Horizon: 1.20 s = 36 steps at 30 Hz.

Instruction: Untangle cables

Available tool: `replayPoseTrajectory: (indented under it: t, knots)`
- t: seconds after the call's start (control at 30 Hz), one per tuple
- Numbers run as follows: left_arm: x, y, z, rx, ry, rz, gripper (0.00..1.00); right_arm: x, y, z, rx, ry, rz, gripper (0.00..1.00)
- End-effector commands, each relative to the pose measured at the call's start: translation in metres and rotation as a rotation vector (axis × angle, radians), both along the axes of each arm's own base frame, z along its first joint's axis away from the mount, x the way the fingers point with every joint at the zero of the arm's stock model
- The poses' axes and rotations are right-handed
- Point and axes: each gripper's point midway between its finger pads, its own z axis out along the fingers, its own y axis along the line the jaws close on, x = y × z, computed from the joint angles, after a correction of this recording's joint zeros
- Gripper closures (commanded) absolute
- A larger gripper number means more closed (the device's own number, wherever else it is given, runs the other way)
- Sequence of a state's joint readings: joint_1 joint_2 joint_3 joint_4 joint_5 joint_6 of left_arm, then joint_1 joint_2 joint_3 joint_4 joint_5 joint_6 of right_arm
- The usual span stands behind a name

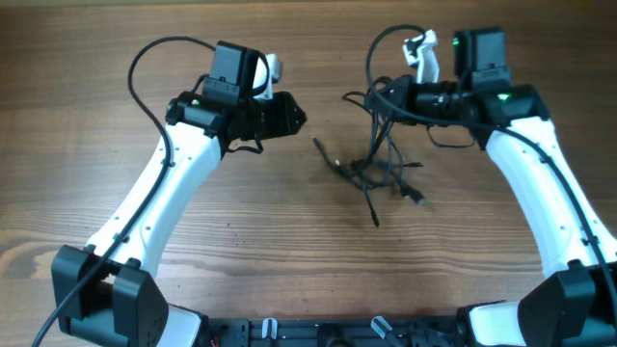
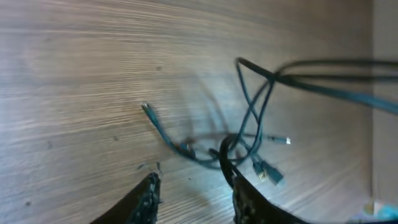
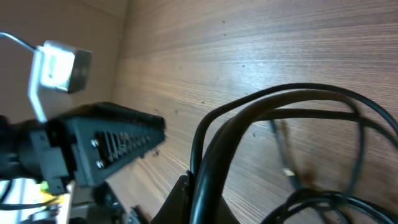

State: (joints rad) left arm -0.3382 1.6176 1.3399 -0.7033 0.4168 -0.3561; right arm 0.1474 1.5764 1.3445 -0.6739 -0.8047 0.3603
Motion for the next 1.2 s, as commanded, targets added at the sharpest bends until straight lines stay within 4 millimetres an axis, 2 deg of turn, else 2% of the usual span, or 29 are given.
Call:
replayPoseTrajectory:
  t: [0.0,0.13,0.27,0.43,0.67,0.8,0.87,1.03,1.17]
  knots:
    - [-0.013,-0.033,0.005,-0.057,-0.058,-0.205,0.53,-0.012,0.007,0.037,0.122,-0.057,0.088,0.96]
    - [-0.019,-0.061,-0.004,-0.076,-0.066,-0.282,0.50,-0.013,0.006,0.039,0.138,-0.050,0.092,0.96]
    - [-0.023,-0.084,-0.010,-0.089,-0.075,-0.324,0.50,-0.005,-0.002,0.027,0.084,-0.005,0.006,0.96]
    - [-0.031,-0.105,-0.001,-0.152,-0.087,-0.359,0.50,0.013,-0.014,0.020,0.016,-0.011,-0.104,0.96]
    - [-0.041,-0.112,0.017,-0.276,-0.110,-0.483,0.50,0.026,-0.019,0.024,0.019,-0.036,-0.157,0.96]
    - [-0.055,-0.112,0.039,-0.406,-0.200,-0.669,0.48,0.029,-0.025,0.036,0.092,-0.044,-0.149,0.96]
    - [-0.053,-0.111,0.042,-0.413,-0.227,-0.681,0.47,0.026,-0.021,0.042,0.131,-0.047,-0.116,0.96]
    - [-0.049,-0.125,0.054,-0.428,-0.335,-0.722,0.45,0.013,-0.008,0.056,0.226,-0.023,-0.029,0.96]
    - [-0.042,-0.130,0.049,-0.363,-0.370,-0.695,0.43,0.010,-0.004,0.063,0.263,-0.020,-0.006,0.96]
